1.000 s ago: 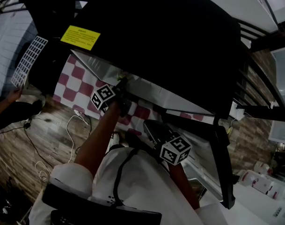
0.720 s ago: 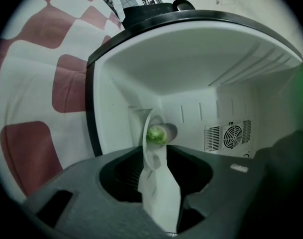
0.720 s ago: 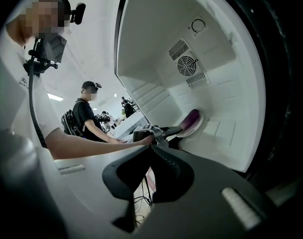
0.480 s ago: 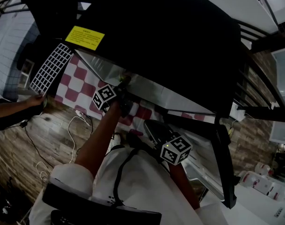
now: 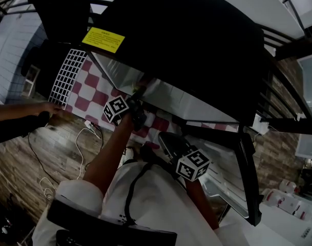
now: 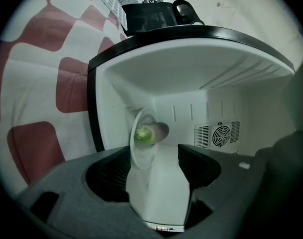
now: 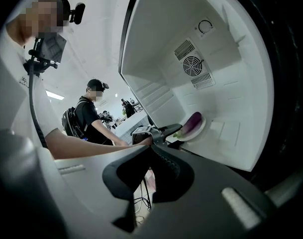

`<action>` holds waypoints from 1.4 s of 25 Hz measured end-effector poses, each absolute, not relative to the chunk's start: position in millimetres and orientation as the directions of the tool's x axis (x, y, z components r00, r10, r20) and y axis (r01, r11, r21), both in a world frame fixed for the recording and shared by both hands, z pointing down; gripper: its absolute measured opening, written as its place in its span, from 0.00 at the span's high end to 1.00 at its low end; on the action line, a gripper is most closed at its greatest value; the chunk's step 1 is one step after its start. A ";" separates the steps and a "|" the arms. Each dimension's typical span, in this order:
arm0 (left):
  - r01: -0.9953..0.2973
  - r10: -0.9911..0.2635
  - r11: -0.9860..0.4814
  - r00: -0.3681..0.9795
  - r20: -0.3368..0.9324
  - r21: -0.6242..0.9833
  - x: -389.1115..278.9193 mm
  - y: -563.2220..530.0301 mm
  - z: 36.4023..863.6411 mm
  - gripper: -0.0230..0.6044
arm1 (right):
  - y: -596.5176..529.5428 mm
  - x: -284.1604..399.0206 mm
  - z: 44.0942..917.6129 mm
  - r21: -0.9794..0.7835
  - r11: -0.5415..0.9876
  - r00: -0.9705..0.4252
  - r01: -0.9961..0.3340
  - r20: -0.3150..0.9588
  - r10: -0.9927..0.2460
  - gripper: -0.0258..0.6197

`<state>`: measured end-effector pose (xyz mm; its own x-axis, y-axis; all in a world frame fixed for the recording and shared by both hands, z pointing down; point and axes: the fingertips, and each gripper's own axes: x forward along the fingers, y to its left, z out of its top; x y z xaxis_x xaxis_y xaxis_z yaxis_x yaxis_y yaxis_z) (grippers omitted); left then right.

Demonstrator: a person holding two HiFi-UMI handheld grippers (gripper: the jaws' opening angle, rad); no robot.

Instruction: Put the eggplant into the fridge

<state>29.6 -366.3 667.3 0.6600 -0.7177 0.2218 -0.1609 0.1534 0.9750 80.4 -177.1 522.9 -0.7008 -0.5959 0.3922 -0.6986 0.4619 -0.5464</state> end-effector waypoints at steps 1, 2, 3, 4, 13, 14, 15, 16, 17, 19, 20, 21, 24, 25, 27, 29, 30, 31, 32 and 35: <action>-0.162 -0.715 0.153 0.663 0.222 0.975 28.9 -364.7 667.1 0.49 | -176.7 79.1 522.2 -0.545 0.463 -0.701 -0.699 0.391 -0.597 0.95; -0.164 -0.712 0.152 0.666 0.223 0.975 28.4 -362.9 666.7 0.49 | -176.2 77.9 521.4 -0.544 0.465 -0.700 -0.699 0.390 -0.598 0.95; -0.165 -0.710 0.151 0.668 0.223 0.975 27.9 -360.8 666.1 0.49 | -175.7 76.8 520.4 -0.542 0.466 -0.700 -0.699 0.388 -0.599 0.95; -0.165 -0.708 0.149 0.671 0.221 0.975 27.3 -358.8 665.3 0.48 | -174.9 75.6 519.5 -0.541 0.466 -0.700 -0.700 0.386 -0.601 0.95; -0.161 -0.702 0.132 0.681 0.207 0.978 19.1 -351.4 660.0 0.48 | -163.7 68.3 514.5 -0.534 0.463 -0.691 -0.707 0.381 -0.615 0.95; -0.160 -0.701 0.132 0.683 0.206 0.978 18.9 -350.1 659.2 0.48 | -162.1 68.3 514.8 -0.533 0.461 -0.688 -0.709 0.381 -0.617 0.95; -0.158 -0.700 0.132 0.684 0.205 0.979 18.5 -348.2 658.7 0.48 | -160.2 68.0 515.0 -0.533 0.459 -0.686 -0.711 0.382 -0.620 0.95; -0.157 -0.699 0.132 0.686 0.204 0.979 17.8 -346.0 658.3 0.48 | -158.4 67.3 514.9 -0.532 0.457 -0.684 -0.713 0.382 -0.622 0.95; -0.157 -0.697 0.131 0.688 0.203 0.979 17.0 -343.9 657.9 0.48 | -157.0 66.3 514.3 -0.531 0.456 -0.682 -0.714 0.381 -0.624 0.95; -0.158 -0.693 0.126 0.692 0.201 0.979 15.1 -341.1 655.7 0.48 | -155.4 63.9 511.8 -0.529 0.457 -0.680 -0.716 0.377 -0.629 0.95; -0.159 -0.692 0.123 0.694 0.199 0.980 14.1 -340.0 654.1 0.48 | -154.5 62.7 510.3 -0.527 0.458 -0.679 -0.716 0.375 -0.631 0.95; -0.160 -0.690 0.119 0.696 0.197 0.980 13.1 -338.3 652.3 0.48 | -153.2 61.5 508.9 -0.526 0.458 -0.679 -0.716 0.372 -0.634 0.95; -0.164 -0.683 0.101 0.706 0.188 0.981 9.4 -332.4 646.9 0.48 | -149.5 57.8 506.7 -0.524 0.459 -0.676 -0.717 0.365 -0.640 0.95; -0.162 -0.680 0.094 0.711 0.182 0.982 8.0 -330.8 644.2 0.48 | -149.4 56.7 506.1 -0.523 0.460 -0.675 -0.718 0.362 -0.643 0.95; -0.159 -0.676 0.076 0.717 0.169 0.984 4.3 -326.2 638.2 0.52 | -148.8 54.2 504.3 -0.519 0.462 -0.674 -0.719 0.357 -0.647 0.95; -0.163 -0.678 0.061 0.717 0.160 0.985 -2.1 -320.7 632.6 0.54 | -147.7 51.6 502.1 -0.513 0.467 -0.673 -0.720 0.351 -0.652 0.95; -0.167 -0.680 0.054 0.715 0.159 0.984 -6.3 -318.2 630.0 0.56 | -147.3 50.0 500.9 -0.510 0.470 -0.672 -0.720 0.346 -0.654 0.95; -0.172 -0.683 0.046 0.714 0.157 0.984 -10.6 -315.8 627.2 0.58 | -147.1 48.6 499.7 -0.506 0.474 -0.672 -0.721 0.341 -0.657 0.95; -0.176 -0.684 0.038 0.713 0.154 0.984 -14.4 -313.0 624.2 0.59 | -146.7 47.5 498.4 -0.502 0.477 -0.671 -0.721 0.336 -0.661 0.95; -0.204 -0.678 0.006 0.719 0.154 0.979 -24.2 -297.6 613.4 0.64 | -141.4 47.0 494.4 -0.489 0.479 -0.662 -0.729 0.328 -0.673 0.95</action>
<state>-24.2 -297.6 613.4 0.7191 -0.6777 0.1536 -0.2037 0.0057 0.9790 47.0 -141.4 494.4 -0.6625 -0.6735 0.3279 -0.7291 0.4793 -0.4886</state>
